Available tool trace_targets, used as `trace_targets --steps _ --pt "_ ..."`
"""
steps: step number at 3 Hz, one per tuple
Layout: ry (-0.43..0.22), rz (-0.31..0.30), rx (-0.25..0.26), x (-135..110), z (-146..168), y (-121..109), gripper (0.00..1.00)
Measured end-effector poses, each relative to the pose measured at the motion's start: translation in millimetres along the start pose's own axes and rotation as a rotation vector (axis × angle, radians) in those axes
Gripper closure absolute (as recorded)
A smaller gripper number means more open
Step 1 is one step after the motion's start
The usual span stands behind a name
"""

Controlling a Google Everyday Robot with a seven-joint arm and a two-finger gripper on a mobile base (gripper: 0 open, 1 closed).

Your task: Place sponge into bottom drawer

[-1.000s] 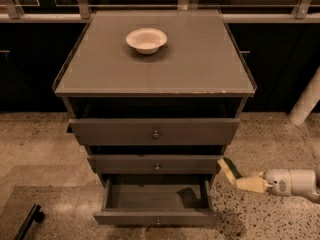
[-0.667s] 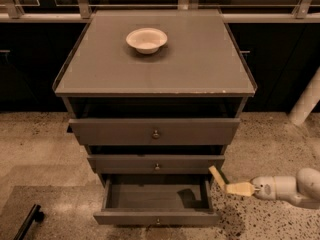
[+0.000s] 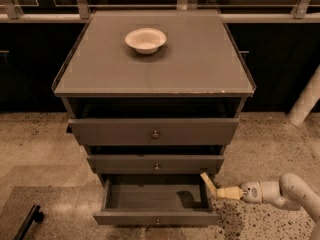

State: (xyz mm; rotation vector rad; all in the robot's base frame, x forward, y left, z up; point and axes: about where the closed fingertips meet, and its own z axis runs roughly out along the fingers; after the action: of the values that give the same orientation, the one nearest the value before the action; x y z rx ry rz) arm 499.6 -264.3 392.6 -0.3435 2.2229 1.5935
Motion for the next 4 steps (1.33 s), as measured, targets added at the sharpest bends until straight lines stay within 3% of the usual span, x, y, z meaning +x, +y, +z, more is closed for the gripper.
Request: trace_targets --steps 1,4 --pt "-0.010 -0.003 0.007 1 2 -2 1.00" --pt "0.059 0.094 0.084 0 66 -97 1.00"
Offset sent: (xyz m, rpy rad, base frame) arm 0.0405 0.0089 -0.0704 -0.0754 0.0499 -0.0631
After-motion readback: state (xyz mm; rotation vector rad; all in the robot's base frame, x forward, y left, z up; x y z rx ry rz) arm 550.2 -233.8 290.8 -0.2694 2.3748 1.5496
